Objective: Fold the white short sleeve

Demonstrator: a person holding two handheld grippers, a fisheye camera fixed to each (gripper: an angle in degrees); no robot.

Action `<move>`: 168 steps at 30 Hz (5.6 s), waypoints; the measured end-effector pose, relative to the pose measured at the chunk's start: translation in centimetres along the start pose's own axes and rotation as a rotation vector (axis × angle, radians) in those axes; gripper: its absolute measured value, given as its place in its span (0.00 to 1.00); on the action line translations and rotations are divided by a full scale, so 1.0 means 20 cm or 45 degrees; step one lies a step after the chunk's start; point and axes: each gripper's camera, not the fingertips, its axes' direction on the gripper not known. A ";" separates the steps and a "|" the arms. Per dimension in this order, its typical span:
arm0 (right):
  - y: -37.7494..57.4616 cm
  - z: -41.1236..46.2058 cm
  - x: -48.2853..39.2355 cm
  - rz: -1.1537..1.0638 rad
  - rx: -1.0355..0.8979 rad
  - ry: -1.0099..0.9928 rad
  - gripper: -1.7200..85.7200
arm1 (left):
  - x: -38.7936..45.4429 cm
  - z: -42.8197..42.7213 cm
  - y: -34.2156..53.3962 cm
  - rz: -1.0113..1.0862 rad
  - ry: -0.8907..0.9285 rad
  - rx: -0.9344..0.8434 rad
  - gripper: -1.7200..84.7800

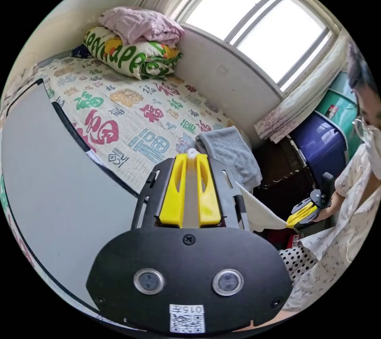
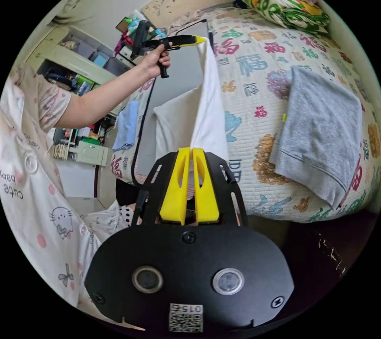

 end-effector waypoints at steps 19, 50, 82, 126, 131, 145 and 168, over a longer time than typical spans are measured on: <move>0.08 1.58 -0.91 -0.572 -0.593 -0.063 0.02 | -0.34 -1.08 0.85 -0.744 -0.261 0.150 0.14; -0.84 1.33 -0.64 -0.661 -0.181 -0.233 0.11 | 1.25 -1.14 -0.05 -0.545 -0.704 0.514 0.14; -1.84 2.33 -0.59 -0.546 -0.561 -0.346 0.12 | 1.68 -0.37 -0.17 -0.801 -0.317 0.289 0.15; -0.57 2.12 -1.32 -0.858 -0.309 -0.670 0.11 | 3.22 -0.91 0.07 -0.522 0.350 0.554 0.38; -0.57 2.15 -1.20 -0.873 -0.298 -0.682 0.11 | 3.23 -0.81 -0.05 -0.457 0.604 0.530 0.40; -0.72 2.07 -0.85 -0.915 -0.236 -0.611 0.11 | 4.06 -1.19 -0.45 0.180 0.624 0.916 0.14; -1.47 2.80 -0.73 -1.056 -0.242 -1.326 0.10 | 5.48 -2.02 -0.46 -0.159 -0.178 1.292 0.09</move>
